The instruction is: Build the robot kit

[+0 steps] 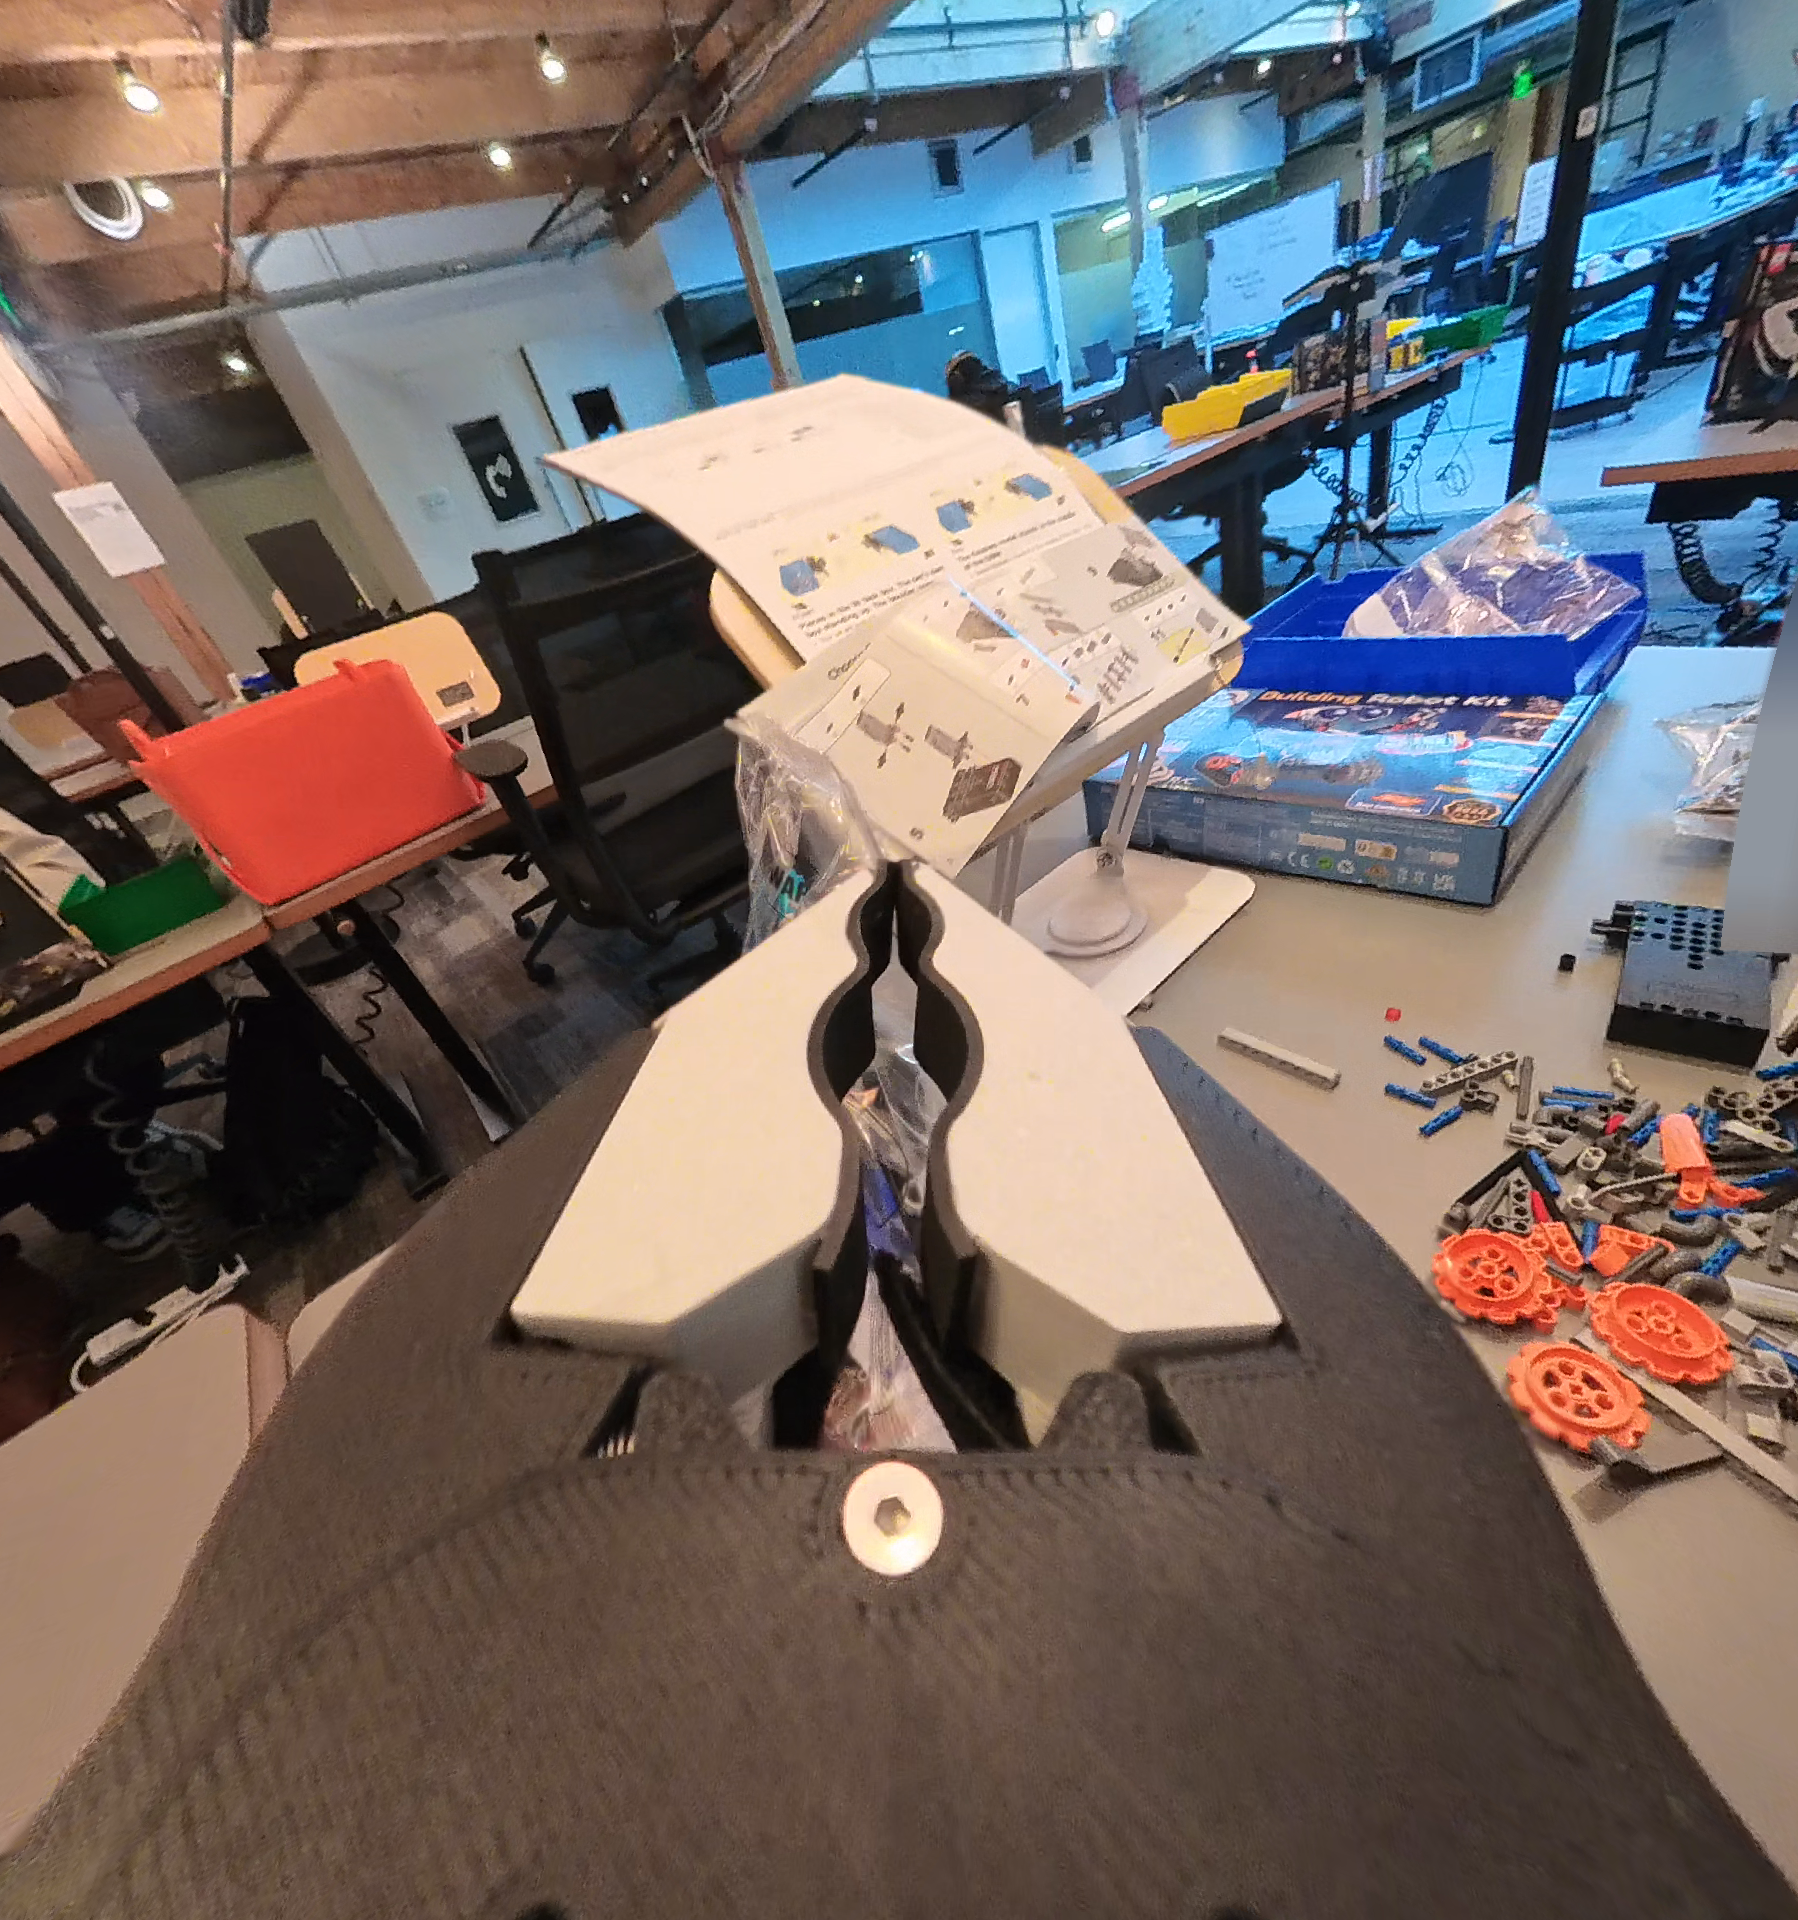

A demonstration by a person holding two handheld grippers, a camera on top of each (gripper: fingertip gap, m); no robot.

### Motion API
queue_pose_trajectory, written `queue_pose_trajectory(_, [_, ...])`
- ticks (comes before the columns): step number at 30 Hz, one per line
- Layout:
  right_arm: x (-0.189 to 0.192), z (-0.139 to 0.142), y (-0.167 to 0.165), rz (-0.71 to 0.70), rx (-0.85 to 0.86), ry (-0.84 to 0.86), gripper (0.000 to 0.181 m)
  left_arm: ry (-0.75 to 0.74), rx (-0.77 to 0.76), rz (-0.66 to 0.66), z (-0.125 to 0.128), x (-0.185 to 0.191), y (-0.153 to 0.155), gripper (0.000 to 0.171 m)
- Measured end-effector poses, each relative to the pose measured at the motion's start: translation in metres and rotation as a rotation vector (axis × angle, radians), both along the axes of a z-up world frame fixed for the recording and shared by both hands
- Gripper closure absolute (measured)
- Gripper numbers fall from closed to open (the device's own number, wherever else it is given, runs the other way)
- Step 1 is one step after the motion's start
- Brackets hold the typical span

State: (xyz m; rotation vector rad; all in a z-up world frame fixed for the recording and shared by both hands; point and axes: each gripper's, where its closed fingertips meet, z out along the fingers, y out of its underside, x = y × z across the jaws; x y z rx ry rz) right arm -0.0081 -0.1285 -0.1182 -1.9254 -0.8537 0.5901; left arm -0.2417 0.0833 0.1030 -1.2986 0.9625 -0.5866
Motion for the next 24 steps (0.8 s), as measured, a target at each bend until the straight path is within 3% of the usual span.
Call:
queue_pose_trajectory(12, [-0.002, 0.003, 0.0, 0.01, 0.003, 0.043, 0.154, -0.013, 0.015, -0.113, 0.018, 0.033, -0.026, 0.171])
queue_pose_trajectory(24, [-0.012, 0.018, 0.004, 0.013, 0.004, 0.131, 0.145, -0.052, -0.05, -0.286, 0.017, 0.075, -0.052, 0.171])
